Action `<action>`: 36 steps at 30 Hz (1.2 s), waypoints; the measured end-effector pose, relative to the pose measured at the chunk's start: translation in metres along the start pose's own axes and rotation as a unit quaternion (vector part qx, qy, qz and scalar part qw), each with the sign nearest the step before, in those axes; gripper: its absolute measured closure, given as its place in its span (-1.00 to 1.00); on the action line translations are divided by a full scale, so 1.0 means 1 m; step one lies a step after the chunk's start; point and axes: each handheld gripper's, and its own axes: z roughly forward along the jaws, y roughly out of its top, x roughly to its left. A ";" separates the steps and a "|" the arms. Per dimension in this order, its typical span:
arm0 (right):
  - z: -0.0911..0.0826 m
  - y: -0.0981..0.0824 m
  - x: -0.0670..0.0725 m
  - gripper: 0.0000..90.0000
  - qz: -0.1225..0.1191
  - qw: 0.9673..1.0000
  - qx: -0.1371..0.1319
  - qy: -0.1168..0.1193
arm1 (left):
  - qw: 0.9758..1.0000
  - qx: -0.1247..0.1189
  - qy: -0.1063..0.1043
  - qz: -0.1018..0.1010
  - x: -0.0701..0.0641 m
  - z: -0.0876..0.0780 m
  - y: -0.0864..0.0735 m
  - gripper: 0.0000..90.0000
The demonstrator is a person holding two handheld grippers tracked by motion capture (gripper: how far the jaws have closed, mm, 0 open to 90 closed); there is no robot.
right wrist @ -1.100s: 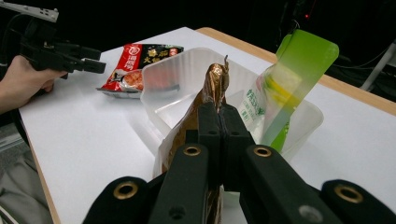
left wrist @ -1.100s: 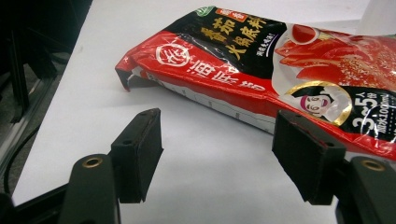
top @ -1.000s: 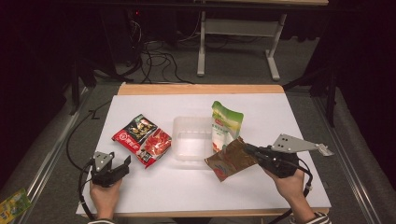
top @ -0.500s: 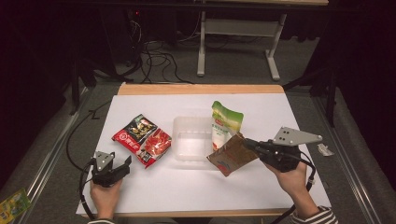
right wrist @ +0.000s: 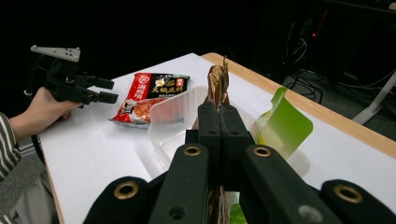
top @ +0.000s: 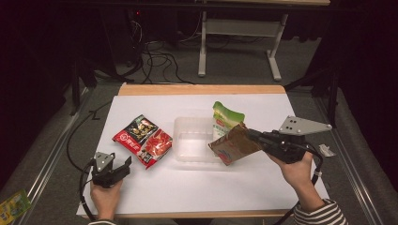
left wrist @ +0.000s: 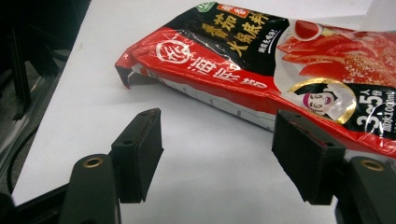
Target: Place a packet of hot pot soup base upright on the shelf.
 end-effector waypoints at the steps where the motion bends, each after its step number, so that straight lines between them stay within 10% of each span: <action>1: 0.000 0.002 0.000 1.00 -0.002 1.000 0.001 -0.001 | 1.000 0.004 -0.001 -0.002 0.001 0.001 0.000 -0.24; 36: 0.037 0.028 -0.021 1.00 0.070 0.998 -0.003 0.010 | 1.000 0.014 0.005 0.004 -0.001 0.003 0.001 -0.24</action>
